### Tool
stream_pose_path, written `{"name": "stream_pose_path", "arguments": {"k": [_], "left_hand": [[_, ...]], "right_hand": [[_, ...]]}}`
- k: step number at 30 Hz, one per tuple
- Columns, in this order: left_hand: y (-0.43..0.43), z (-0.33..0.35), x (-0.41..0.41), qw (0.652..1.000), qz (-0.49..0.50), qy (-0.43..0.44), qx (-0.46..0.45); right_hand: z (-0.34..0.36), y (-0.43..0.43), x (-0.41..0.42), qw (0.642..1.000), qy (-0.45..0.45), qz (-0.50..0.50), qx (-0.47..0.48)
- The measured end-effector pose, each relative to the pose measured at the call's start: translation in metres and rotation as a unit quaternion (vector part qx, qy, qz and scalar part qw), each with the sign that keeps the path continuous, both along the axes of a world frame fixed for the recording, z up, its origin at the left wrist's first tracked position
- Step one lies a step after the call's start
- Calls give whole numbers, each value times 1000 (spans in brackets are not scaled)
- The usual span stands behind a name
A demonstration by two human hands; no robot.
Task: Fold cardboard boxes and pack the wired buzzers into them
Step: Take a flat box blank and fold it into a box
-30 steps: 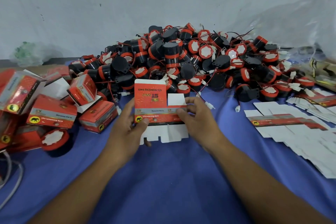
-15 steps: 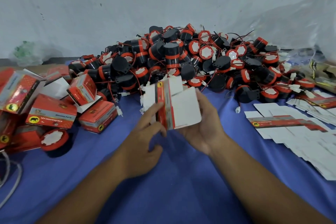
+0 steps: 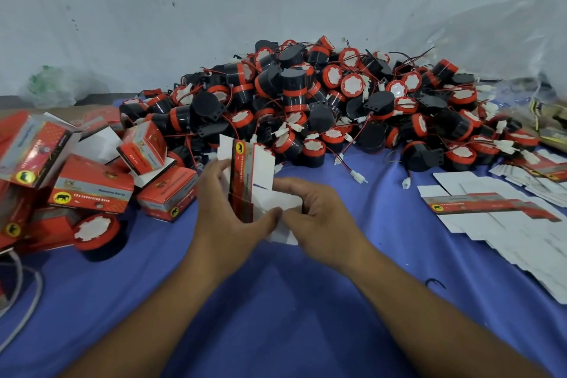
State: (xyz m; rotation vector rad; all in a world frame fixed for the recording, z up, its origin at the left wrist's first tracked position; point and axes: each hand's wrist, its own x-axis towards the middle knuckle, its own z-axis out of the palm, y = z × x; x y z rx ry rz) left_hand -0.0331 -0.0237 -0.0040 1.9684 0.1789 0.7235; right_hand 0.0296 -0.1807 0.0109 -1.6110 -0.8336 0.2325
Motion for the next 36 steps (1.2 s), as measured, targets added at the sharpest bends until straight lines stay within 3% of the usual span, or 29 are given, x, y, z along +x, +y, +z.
{"name": "stream_pose_path", "arguments": {"k": [5,9,15,18,23,26,29,36], "left_hand": [[-6,-1,-3,997,-67,3,-45],[-12,4,-9,994,-101,0,-50],[-18,21,-12,991,-43,-91,-88],[-17,25,-12,985,-32,-116,-127],[-20,29,-14,977,10,-182,-110],[-15,31,-12,975,-16,-141,-171],[-13,30,-12,985,-67,-55,-147],[-10,27,-15,977,-147,31,-151]], "right_hand": [[3,0,4,994,-48,-42,-85],[1,-3,10,984,-21,-73,-159],[-1,-5,18,983,1,-135,-128],[-2,-5,18,978,-36,-161,-125],[-5,-3,18,980,-20,-186,-64],[-5,0,15,977,-16,-203,-57],[-5,1,15,967,-26,-251,-45],[3,-8,24,959,-75,-271,26]]}}
